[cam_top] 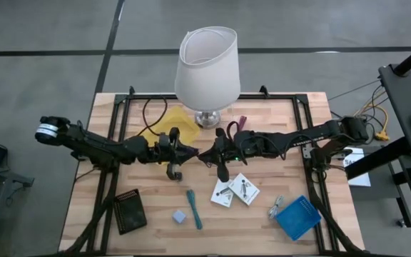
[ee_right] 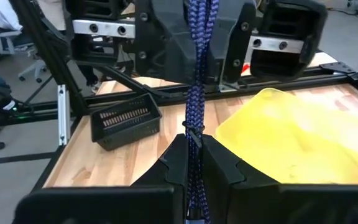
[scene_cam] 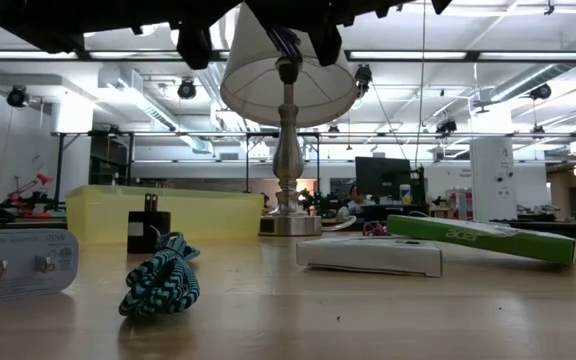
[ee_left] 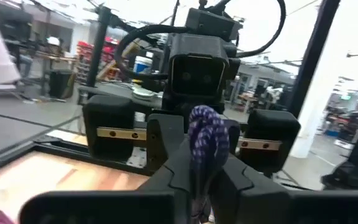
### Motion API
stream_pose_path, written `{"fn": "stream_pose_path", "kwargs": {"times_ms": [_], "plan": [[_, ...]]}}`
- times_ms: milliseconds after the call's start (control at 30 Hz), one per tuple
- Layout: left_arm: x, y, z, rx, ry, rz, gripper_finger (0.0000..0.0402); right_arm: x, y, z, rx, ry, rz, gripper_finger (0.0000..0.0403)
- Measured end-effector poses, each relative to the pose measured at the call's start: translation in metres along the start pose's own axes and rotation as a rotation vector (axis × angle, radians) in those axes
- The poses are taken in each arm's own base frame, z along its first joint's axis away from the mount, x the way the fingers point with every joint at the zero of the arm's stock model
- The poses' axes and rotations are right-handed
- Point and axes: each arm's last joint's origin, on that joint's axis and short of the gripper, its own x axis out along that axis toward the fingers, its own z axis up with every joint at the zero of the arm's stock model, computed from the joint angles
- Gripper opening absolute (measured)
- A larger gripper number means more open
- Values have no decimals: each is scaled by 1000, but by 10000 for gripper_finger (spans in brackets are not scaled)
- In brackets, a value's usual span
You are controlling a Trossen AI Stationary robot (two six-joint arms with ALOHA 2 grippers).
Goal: Pick and place items into bin
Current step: Put the blue USB cable into the yellow bin
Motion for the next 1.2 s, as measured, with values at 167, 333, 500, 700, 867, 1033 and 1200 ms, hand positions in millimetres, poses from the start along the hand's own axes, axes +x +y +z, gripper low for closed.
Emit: {"fn": "stream_pose_path", "kwargs": {"times_ms": [167, 333, 500, 700, 867, 1033, 1200], "plan": [[0, 1, -2, 4, 18, 0, 8, -1, -1, -4, 23, 59, -13, 40], [1, 11, -1, 15, 29, 34, 4, -3, -5, -19, 65, 211, -65, 80], [-1, 25, 1, 31, 62, 102, 3, -7, -8, -35, 97, 366, -109, 105], [-11, 47, 2, 63, 184, 295, 2, -12, -10, -45, 148, 476, -151, 117], [-28, 55, 6, 68, 296, 430, 2, -13, -11, -47, 148, 493, -156, 117], [-53, 63, 11, 14, 405, 614, 6, -12, -11, -47, 148, 493, -156, 110], [-73, 69, 15, -104, 474, 776, 6, -12, -11, -47, 132, 491, -156, 103]]}}
